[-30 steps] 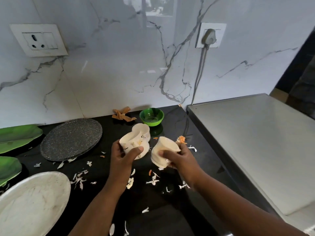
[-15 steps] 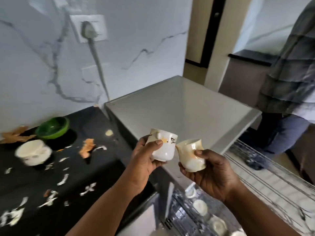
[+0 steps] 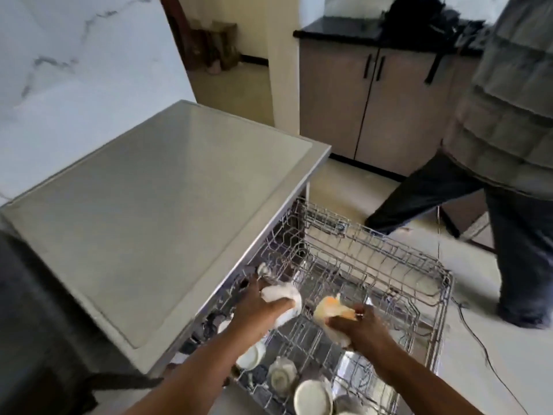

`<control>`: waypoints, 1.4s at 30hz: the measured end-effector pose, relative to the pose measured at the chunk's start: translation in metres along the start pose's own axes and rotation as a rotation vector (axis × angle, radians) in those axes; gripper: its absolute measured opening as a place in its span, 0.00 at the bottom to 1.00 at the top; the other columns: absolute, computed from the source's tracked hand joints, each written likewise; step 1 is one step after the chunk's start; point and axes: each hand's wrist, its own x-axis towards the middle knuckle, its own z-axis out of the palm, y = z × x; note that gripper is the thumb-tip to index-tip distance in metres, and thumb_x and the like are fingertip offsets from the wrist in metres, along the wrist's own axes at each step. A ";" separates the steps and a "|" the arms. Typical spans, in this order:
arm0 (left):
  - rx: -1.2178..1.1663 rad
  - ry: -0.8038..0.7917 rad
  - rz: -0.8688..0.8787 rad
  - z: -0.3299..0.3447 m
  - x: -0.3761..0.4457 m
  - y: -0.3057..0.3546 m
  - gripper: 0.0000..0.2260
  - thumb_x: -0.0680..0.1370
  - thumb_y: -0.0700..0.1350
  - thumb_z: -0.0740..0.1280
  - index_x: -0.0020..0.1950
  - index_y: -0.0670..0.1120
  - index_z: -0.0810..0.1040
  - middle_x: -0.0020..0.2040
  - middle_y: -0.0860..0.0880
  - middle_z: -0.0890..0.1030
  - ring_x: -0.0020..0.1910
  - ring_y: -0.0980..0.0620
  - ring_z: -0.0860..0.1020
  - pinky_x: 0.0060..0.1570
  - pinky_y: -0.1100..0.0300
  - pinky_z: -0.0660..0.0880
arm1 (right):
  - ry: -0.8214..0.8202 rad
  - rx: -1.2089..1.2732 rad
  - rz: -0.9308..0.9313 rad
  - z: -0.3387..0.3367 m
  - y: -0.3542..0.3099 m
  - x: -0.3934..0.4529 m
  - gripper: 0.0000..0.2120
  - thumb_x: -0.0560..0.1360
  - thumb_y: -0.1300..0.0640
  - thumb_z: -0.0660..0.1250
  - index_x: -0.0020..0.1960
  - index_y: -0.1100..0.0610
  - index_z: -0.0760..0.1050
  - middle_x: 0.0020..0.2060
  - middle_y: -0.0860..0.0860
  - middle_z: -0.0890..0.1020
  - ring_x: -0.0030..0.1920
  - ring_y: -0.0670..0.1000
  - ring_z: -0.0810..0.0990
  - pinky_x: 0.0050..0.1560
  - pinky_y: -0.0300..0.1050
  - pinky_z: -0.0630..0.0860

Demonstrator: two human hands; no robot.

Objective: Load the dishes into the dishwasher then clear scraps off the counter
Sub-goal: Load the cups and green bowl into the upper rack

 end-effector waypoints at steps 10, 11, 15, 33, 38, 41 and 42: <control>0.845 -0.077 0.066 0.040 0.077 -0.053 0.40 0.65 0.65 0.73 0.70 0.48 0.64 0.63 0.44 0.75 0.59 0.44 0.74 0.54 0.55 0.72 | -0.015 -0.897 -0.097 0.016 0.047 0.061 0.33 0.68 0.41 0.72 0.68 0.48 0.64 0.61 0.52 0.74 0.52 0.54 0.79 0.40 0.40 0.74; 0.874 -0.101 0.083 0.044 0.083 -0.058 0.41 0.65 0.65 0.73 0.70 0.47 0.63 0.62 0.45 0.76 0.58 0.44 0.75 0.54 0.55 0.73 | -0.019 -0.958 -0.114 0.020 0.049 0.066 0.35 0.69 0.42 0.72 0.70 0.48 0.62 0.63 0.52 0.72 0.54 0.56 0.78 0.42 0.41 0.74; 1.013 -0.129 0.217 0.056 0.100 -0.071 0.38 0.67 0.64 0.72 0.69 0.46 0.63 0.58 0.45 0.77 0.55 0.46 0.75 0.51 0.54 0.74 | -0.030 -1.071 -0.112 0.033 0.058 0.087 0.35 0.70 0.42 0.69 0.72 0.48 0.58 0.65 0.53 0.67 0.55 0.59 0.78 0.40 0.44 0.74; 1.147 -0.164 0.367 0.077 0.136 -0.113 0.39 0.68 0.68 0.70 0.68 0.45 0.63 0.60 0.45 0.75 0.56 0.46 0.75 0.53 0.55 0.70 | 0.008 -1.018 -0.001 0.060 0.086 0.126 0.34 0.74 0.43 0.67 0.71 0.56 0.54 0.63 0.58 0.67 0.53 0.59 0.79 0.42 0.48 0.80; 1.138 -0.198 0.322 0.078 0.134 -0.113 0.36 0.69 0.59 0.73 0.70 0.46 0.61 0.62 0.44 0.74 0.60 0.45 0.73 0.57 0.54 0.71 | -0.020 -1.106 -0.022 0.062 0.091 0.120 0.31 0.78 0.40 0.59 0.72 0.54 0.52 0.66 0.59 0.58 0.52 0.60 0.80 0.41 0.48 0.79; 1.088 -0.209 0.321 0.076 0.134 -0.114 0.36 0.70 0.58 0.73 0.71 0.46 0.61 0.64 0.45 0.74 0.61 0.46 0.72 0.59 0.54 0.71 | -0.017 -1.141 -0.019 0.062 0.089 0.121 0.31 0.77 0.39 0.60 0.71 0.55 0.54 0.64 0.57 0.61 0.52 0.59 0.80 0.42 0.49 0.80; 1.075 -0.219 0.322 0.075 0.133 -0.114 0.36 0.70 0.58 0.73 0.71 0.46 0.60 0.65 0.45 0.74 0.62 0.46 0.72 0.60 0.54 0.71 | -0.024 -1.168 -0.019 0.061 0.087 0.122 0.32 0.77 0.39 0.60 0.71 0.55 0.54 0.64 0.57 0.61 0.51 0.59 0.80 0.41 0.49 0.80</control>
